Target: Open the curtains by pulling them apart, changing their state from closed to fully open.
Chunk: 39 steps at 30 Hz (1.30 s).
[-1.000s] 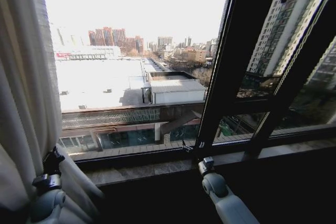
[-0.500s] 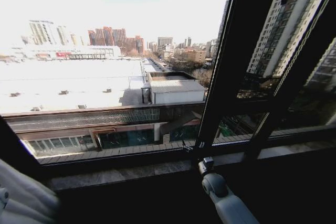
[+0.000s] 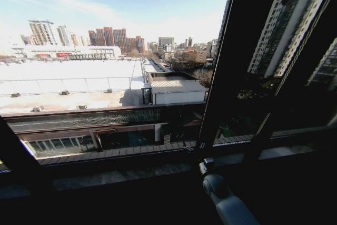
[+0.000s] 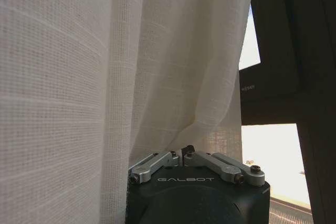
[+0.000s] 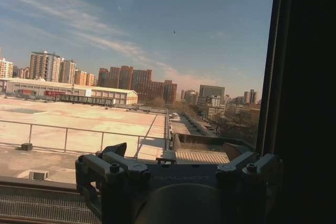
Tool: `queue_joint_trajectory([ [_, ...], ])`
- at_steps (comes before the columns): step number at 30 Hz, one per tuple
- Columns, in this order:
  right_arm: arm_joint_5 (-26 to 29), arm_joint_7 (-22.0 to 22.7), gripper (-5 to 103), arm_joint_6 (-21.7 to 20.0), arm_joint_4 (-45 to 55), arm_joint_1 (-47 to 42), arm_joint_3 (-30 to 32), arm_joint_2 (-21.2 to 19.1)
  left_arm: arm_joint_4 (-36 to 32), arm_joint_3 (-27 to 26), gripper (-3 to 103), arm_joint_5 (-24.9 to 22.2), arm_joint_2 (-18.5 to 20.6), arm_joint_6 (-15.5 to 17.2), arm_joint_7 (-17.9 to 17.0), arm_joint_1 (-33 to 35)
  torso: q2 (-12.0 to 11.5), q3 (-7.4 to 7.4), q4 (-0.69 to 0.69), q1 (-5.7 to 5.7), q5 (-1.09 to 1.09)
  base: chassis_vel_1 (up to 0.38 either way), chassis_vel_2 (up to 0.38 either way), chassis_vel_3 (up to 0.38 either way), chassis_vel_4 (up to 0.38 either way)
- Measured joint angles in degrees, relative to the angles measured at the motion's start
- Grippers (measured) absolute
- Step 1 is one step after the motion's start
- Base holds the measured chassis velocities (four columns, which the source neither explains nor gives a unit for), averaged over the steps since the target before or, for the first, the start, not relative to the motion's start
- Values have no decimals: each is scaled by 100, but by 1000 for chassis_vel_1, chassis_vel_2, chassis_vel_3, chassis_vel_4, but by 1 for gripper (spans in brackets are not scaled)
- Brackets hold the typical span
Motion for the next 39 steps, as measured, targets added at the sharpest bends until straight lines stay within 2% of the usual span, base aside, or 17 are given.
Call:
queue_joint_trajectory([
  [8,0,0,100,0,0,0,0,0,-352,153,0,114,-243,-4,15,34,0,0,2,0,0,0,0,0,0],
  [15,0,0,100,0,0,0,0,0,-737,353,0,20,-434,-175,254,157,-1,0,2,0,1,0,0,0,0],
  [19,0,0,100,0,0,0,0,0,-1252,413,-3,-7,-646,46,274,289,-1,0,1,0,1,0,0,0,0],
  [22,0,0,100,0,0,0,0,0,-1660,378,12,204,-839,301,216,393,-1,0,1,0,2,0,0,0,0],
  [25,0,0,100,0,0,0,0,0,-1865,342,18,422,-968,396,161,441,-1,0,1,0,3,0,0,0,0],
  [29,0,0,100,0,0,0,-1,0,-2505,295,39,1012,-1508,509,2,613,-1,0,2,0,2,0,0,0,0],
  [31,0,0,100,0,0,0,0,0,-2598,293,39,1074,-1596,511,-19,643,-1,0,1,0,2,0,0,0,0],
  [34,0,-1,100,0,0,0,-1,0,-3101,340,55,1308,-2070,465,-107,850,-1,0,3,0,1,0,0,0,0],
  [37,0,-1,100,0,0,0,0,0,-3368,429,61,1372,-2287,368,-154,975,-1,0,2,0,2,0,0,0,0],
  [39,0,0,100,0,0,0,0,0,-3703,647,71,1385,-2490,146,-177,1139,-1,0,3,0,1,0,0,0,0],
])
